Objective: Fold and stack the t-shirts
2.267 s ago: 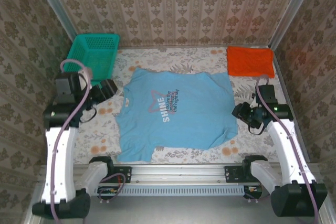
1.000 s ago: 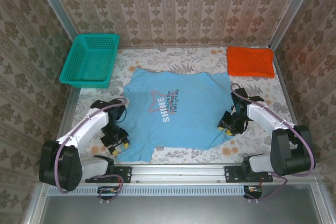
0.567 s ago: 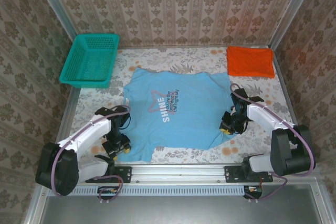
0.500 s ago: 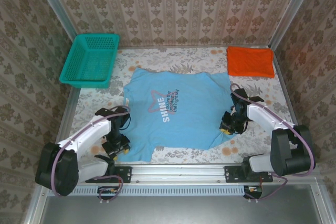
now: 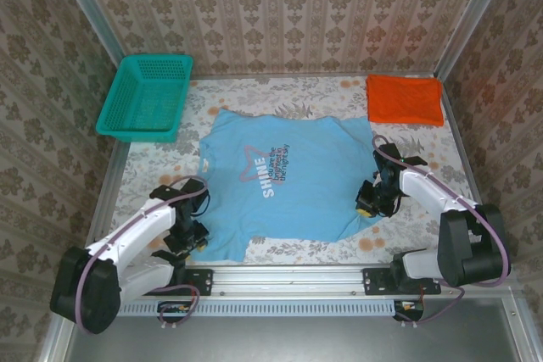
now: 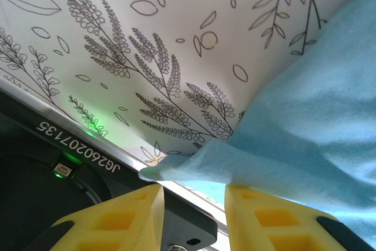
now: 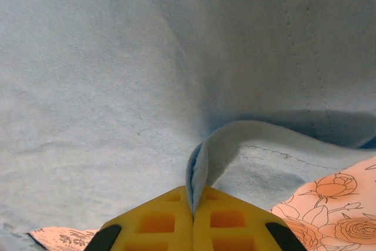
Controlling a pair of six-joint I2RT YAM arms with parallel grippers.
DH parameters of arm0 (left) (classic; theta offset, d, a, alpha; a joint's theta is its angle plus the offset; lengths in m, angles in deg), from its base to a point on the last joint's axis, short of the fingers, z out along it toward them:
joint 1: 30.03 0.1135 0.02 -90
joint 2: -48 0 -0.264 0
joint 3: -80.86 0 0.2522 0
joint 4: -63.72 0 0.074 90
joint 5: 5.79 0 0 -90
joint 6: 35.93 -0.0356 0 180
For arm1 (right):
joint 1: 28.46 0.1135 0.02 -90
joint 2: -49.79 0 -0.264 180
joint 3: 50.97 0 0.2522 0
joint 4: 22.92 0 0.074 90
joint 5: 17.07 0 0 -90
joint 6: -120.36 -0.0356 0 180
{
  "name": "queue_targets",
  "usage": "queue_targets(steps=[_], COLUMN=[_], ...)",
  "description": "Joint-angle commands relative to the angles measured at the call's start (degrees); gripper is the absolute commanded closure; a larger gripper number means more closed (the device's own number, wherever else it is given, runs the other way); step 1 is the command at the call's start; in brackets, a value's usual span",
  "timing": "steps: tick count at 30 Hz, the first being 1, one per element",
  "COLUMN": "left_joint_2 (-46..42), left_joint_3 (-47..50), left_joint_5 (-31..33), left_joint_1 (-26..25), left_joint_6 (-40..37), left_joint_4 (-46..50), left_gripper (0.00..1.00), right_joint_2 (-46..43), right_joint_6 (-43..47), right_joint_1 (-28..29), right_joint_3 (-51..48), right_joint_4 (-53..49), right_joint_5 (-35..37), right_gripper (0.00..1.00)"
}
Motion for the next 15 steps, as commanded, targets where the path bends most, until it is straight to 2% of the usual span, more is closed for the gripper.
queue_targets(steps=[1, 4, 15], left_joint_2=[0.1, 0.4, 0.5], left_joint_3=[4.2, 4.3, 5.6], left_joint_5=[0.4, -0.1, 0.6], left_joint_1=[-1.0, -2.0, -10.8], left_joint_6=[2.8, 3.4, 13.5], left_joint_4=[-3.0, -3.1, -7.8], left_gripper=[0.67, 0.55, 0.55], right_joint_2=[-1.1, -1.1, -3.2], right_joint_6=[0.7, 0.7, 2.1], right_joint_1=[-0.1, -0.3, -0.6], right_joint_3=[-0.5, 0.0, 1.8], right_joint_4=[-1.6, -1.6, -2.0], right_joint_5=[0.4, 0.3, -1.2], right_gripper=[0.93, 0.93, 0.98])
